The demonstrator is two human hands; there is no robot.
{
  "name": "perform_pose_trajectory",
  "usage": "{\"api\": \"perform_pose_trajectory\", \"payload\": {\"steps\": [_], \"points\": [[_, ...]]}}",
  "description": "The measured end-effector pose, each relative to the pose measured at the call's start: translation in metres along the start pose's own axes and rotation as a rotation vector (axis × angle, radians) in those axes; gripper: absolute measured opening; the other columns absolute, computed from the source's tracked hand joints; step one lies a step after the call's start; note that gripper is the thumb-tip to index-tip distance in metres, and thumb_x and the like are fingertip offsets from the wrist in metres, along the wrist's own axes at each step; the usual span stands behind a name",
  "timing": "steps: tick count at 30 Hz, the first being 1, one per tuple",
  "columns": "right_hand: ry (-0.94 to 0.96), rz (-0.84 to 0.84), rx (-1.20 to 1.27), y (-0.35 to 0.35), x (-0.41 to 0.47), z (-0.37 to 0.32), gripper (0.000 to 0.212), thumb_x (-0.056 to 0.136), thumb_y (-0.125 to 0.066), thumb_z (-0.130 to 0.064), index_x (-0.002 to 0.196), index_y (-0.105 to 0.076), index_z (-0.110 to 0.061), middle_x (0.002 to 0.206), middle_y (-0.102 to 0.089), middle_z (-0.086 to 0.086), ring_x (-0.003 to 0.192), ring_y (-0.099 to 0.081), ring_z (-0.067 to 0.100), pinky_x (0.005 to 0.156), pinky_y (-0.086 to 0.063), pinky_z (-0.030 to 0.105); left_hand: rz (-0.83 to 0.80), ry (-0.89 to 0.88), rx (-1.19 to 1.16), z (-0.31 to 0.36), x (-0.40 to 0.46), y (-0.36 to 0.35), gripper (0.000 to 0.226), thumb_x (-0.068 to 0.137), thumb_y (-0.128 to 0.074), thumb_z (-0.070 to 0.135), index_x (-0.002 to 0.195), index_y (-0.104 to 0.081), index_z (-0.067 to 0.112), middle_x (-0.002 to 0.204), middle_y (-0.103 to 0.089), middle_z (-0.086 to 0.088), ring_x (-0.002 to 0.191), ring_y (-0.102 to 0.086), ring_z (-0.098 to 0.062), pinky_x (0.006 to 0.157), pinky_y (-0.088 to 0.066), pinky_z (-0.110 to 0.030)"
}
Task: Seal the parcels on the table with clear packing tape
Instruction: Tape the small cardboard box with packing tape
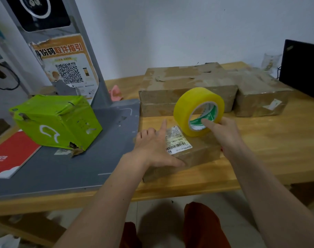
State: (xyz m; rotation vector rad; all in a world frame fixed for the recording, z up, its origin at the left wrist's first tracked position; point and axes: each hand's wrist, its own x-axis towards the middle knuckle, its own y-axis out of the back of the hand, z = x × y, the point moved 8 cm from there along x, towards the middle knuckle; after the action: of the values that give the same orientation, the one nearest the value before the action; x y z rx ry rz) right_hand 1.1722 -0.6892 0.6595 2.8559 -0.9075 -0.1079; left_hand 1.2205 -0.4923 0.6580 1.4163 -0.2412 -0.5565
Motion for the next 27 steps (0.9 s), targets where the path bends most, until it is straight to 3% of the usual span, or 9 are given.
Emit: {"api": "perform_pose_trajectory", "payload": {"steps": [3, 6, 9, 12, 15, 19, 23, 27], "points": [[0.045, 0.015, -0.007, -0.001, 0.002, 0.000, 0.011, 0.092, -0.064, -0.024, 0.081, -0.063, -0.026, 0.088, -0.067, -0.003, 0.093, -0.063, 0.023, 0.087, -0.050, 0.043, 0.073, -0.047, -0.034, 0.021, 0.006, 0.002, 0.139, 0.063, -0.070, 0.079, 0.157, 0.014, 0.020, 0.151, -0.029, -0.008, 0.141, -0.024, -0.029, 0.119, -0.015, -0.042], [0.073, 0.050, -0.059, 0.003, 0.004, -0.002, 0.019, 0.092, -0.062, -0.031, 0.096, -0.066, -0.013, 0.100, -0.069, 0.011, 0.095, -0.063, 0.030, 0.087, -0.051, 0.050, 0.123, -0.055, -0.076, 0.026, 0.009, -0.001, 0.138, 0.064, -0.070, 0.079, 0.157, 0.013, 0.018, 0.152, -0.029, -0.005, 0.140, -0.024, -0.027, 0.118, -0.017, -0.038], [0.102, 0.080, -0.051, 0.020, 0.010, -0.004, 0.025, 0.089, -0.060, -0.033, 0.106, -0.063, -0.015, 0.106, -0.067, 0.009, 0.096, -0.063, 0.028, 0.081, -0.055, 0.052, 0.135, -0.060, -0.073, 0.022, 0.008, -0.003, 0.138, 0.063, -0.068, 0.082, 0.156, 0.016, 0.023, 0.151, -0.030, -0.002, 0.138, -0.027, -0.025, 0.117, -0.019, -0.037], [0.100, 0.176, 0.054, 0.055, 0.021, -0.005, 0.024, 0.093, -0.059, -0.023, 0.114, -0.055, -0.011, 0.115, -0.060, 0.012, 0.098, -0.063, 0.030, 0.065, -0.060, 0.046, 0.137, -0.070, -0.080, 0.022, 0.009, -0.002, 0.139, 0.061, -0.067, 0.083, 0.155, 0.018, 0.026, 0.150, -0.031, -0.001, 0.138, -0.027, -0.024, 0.118, -0.018, -0.038], [0.045, 0.156, 0.133, 0.063, 0.027, 0.004, 0.023, 0.095, -0.060, -0.021, 0.114, -0.055, -0.010, 0.115, -0.060, 0.014, 0.097, -0.063, 0.029, 0.057, -0.055, 0.036, 0.114, -0.066, -0.052, 0.023, 0.012, -0.004, 0.138, 0.062, -0.064, 0.084, 0.155, 0.019, 0.026, 0.150, -0.030, -0.002, 0.137, -0.027, -0.025, 0.117, -0.016, -0.038], [-0.151, 0.074, 0.337, 0.036, 0.023, 0.028, 0.026, 0.087, -0.069, -0.013, 0.113, -0.062, -0.014, 0.103, -0.067, 0.006, 0.087, -0.062, 0.020, 0.063, -0.048, 0.030, 0.094, -0.064, -0.011, 0.024, 0.013, -0.005, 0.136, 0.064, -0.063, 0.084, 0.155, 0.020, 0.026, 0.149, -0.029, -0.003, 0.136, -0.027, -0.025, 0.117, -0.016, -0.039], [-0.229, 0.015, 0.523, 0.026, 0.018, 0.028, 0.032, 0.091, -0.066, -0.011, 0.120, -0.055, -0.014, 0.115, -0.066, 0.011, 0.098, -0.067, 0.028, 0.083, -0.055, 0.043, 0.047, -0.076, -0.007, 0.026, 0.014, -0.002, 0.136, 0.062, -0.072, 0.077, 0.155, 0.018, 0.035, 0.147, -0.030, -0.005, 0.135, -0.027, -0.026, 0.114, -0.018, -0.041], [-0.125, -0.037, 0.635, 0.031, 0.013, 0.009, 0.033, 0.096, -0.057, -0.009, 0.128, -0.052, -0.015, 0.116, -0.065, 0.009, 0.096, -0.069, 0.027, 0.071, -0.058, 0.045, 0.156, -0.160, 0.080, 0.030, 0.001, 0.031, 0.131, 0.061, -0.075, 0.073, 0.155, 0.011, 0.041, 0.145, -0.034, -0.004, 0.131, -0.030, -0.025, 0.112, -0.022, -0.041]]}}
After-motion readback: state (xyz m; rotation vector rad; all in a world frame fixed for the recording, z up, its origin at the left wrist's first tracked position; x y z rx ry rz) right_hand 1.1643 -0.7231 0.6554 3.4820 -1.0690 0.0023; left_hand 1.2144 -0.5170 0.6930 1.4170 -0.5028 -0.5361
